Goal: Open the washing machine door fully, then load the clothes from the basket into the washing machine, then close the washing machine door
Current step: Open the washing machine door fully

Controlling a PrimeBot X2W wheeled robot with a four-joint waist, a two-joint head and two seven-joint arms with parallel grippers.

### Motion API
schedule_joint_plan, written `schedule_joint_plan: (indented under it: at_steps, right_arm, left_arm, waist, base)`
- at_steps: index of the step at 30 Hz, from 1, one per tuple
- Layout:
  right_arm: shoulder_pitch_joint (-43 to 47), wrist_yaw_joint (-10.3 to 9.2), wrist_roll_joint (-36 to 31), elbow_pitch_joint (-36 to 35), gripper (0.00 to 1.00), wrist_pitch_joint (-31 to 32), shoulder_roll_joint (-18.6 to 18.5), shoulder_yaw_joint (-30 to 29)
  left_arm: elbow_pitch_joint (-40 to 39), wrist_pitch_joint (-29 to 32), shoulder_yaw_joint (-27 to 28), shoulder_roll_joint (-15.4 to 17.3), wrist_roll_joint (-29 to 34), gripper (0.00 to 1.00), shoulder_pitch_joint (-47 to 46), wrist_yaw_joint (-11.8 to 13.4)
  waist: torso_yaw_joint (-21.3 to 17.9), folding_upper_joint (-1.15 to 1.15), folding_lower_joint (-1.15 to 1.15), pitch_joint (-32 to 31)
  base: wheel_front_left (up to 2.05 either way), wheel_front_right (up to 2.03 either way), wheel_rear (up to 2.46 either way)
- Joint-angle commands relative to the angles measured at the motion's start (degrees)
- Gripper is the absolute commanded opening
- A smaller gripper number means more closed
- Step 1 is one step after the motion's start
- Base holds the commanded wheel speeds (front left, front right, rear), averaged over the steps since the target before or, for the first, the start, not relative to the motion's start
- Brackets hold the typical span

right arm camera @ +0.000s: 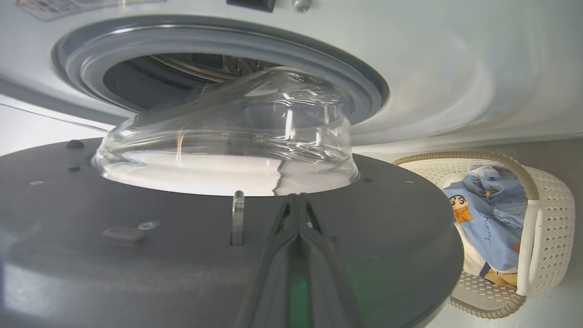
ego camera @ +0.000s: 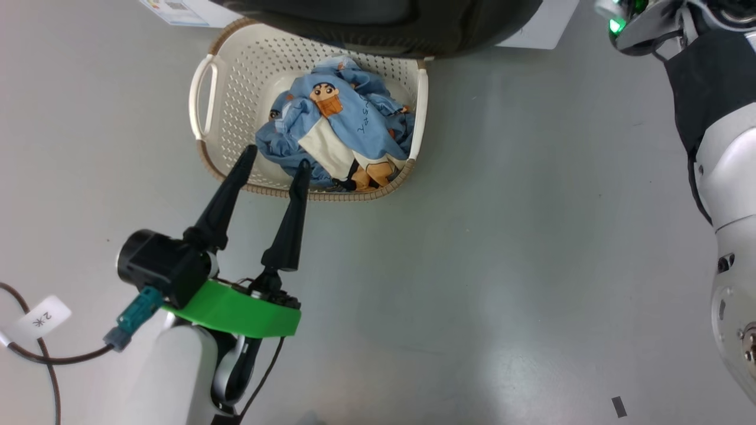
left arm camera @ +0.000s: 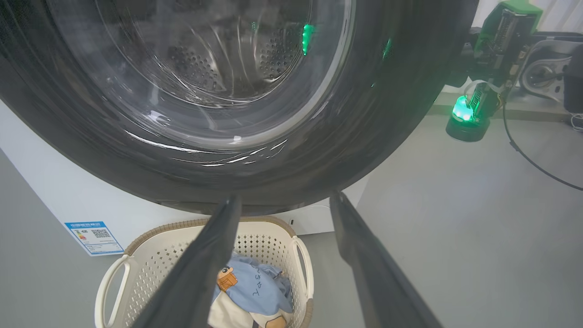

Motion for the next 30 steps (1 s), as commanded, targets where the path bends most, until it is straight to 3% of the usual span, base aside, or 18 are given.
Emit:
schedule_joint_plan:
  at_steps: [1, 16, 30]
  right_arm:
    - [0.87, 0.18, 0.4, -2.11, 0.0, 1.05, 2.76, 0.72]
    - [11.77, 0.18, 1.56, -10.7, 0.0, 13.0, 4.53, 3.0]
    - [22.53, 0.18, 6.32, -22.29, 0.0, 17.94, 6.34, 11.79]
  left_arm:
    - [-1.73, -0.36, 2.19, 1.52, 0.48, 1.0, 0.68, 0.08]
    - [-2.55, -0.36, 4.48, 1.52, 1.57, 1.0, 2.64, -0.29]
    - [-2.05, -0.36, 5.36, 1.52, 1.25, 1.0, 3.55, 0.59]
  waist:
    - [-0.14, 0.0, 0.01, -0.24]
    - [-0.7, 0.0, 0.01, -3.78]
    - [-0.31, 0.0, 0.01, -5.5]
  base:
    - [0.0, 0.0, 0.0]
    - [0.0, 0.0, 0.0]
    - [0.0, 0.0, 0.0]
